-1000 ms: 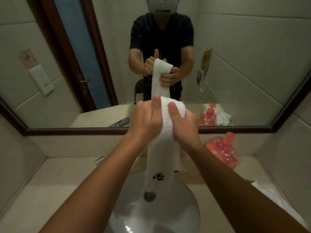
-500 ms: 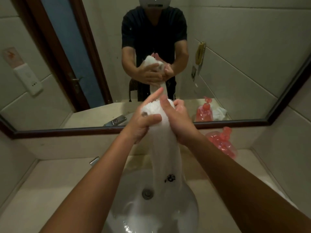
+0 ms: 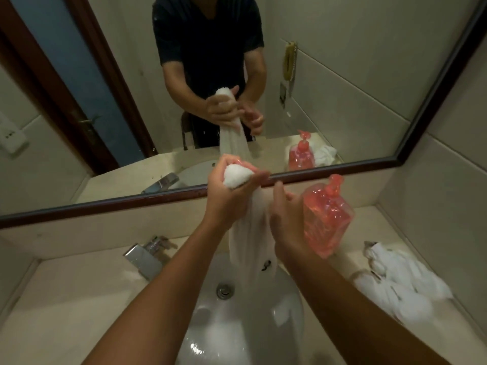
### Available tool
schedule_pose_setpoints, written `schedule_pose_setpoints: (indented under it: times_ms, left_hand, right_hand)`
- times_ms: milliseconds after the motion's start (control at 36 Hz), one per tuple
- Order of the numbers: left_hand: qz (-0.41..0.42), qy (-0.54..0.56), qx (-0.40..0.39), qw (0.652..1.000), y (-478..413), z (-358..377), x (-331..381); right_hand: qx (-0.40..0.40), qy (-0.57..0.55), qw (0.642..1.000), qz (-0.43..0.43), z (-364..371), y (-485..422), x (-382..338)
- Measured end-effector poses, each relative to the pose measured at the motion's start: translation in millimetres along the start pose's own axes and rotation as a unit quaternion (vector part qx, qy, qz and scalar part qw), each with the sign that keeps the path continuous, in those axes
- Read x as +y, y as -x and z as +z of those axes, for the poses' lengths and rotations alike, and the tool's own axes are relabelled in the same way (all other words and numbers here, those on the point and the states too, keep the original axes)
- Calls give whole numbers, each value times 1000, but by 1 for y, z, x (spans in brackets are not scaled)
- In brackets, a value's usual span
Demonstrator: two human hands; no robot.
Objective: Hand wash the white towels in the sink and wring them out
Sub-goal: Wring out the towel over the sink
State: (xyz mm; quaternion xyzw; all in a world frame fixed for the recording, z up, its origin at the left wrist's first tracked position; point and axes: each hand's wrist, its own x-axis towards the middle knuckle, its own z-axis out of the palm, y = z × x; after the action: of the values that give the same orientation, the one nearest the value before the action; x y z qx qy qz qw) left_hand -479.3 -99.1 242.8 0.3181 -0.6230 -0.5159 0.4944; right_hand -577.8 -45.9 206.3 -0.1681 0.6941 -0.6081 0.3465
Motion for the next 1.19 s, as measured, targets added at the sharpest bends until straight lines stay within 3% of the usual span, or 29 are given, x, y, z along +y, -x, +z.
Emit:
schedule_pose_setpoints:
  times_ms: [111,167,222,278,306,361,389,417,472,528,611,667,722,833,944,1083,1194]
  left_hand:
    - [44,-17,23,999,-2,-1,10]
    - [62,-17,40,997,0,0,17]
    - [78,-18,54,995,4,1,25]
    - [88,-2,76,993,10,-2,31]
    - [93,11,85,992,13,-5,33]
    - [105,32,93,990,20,-14,36]
    - [109,45,94,989,23,-20,36]
    - [110,60,95,988,26,-27,36]
    - [100,93,99,986,32,-39,34]
    - [84,133,112,981,39,-50,32]
    - [65,186,126,972,46,-67,29]
    - [61,207,122,969,49,-77,28]
    - [56,225,120,965,51,-85,28]
    - [40,259,87,961,49,-103,24]
    - [21,237,33,971,48,-118,19]
    - [39,152,65,985,44,-128,11]
    - [66,-33,70,995,36,-123,9]
  right_hand:
    - [31,-62,991,116,-2,14,48]
    - [-16,-121,959,254,4,23,69]
    - [-102,-208,918,322,13,25,81]
    - [-152,-314,889,297,24,25,76]
    - [-141,-401,850,312,29,18,78]
    - [-210,-483,797,295,38,10,73]
    - [-252,-492,789,268,44,11,68]
    - [-234,-464,829,208,49,11,67]
    - [-203,-479,836,176,60,6,69]
    - [-154,-450,854,211,70,-5,77]
    - [-64,-437,854,274,77,-25,93]
    - [-10,-431,861,271,74,-28,92]
    - [-35,-416,879,229,69,-24,84]
    - [-71,-446,846,282,61,-31,89]
    - [-130,-409,872,234,48,-36,88]
    - [-228,-330,912,79,24,-39,61]
    - [-250,-255,933,-50,11,-46,21]
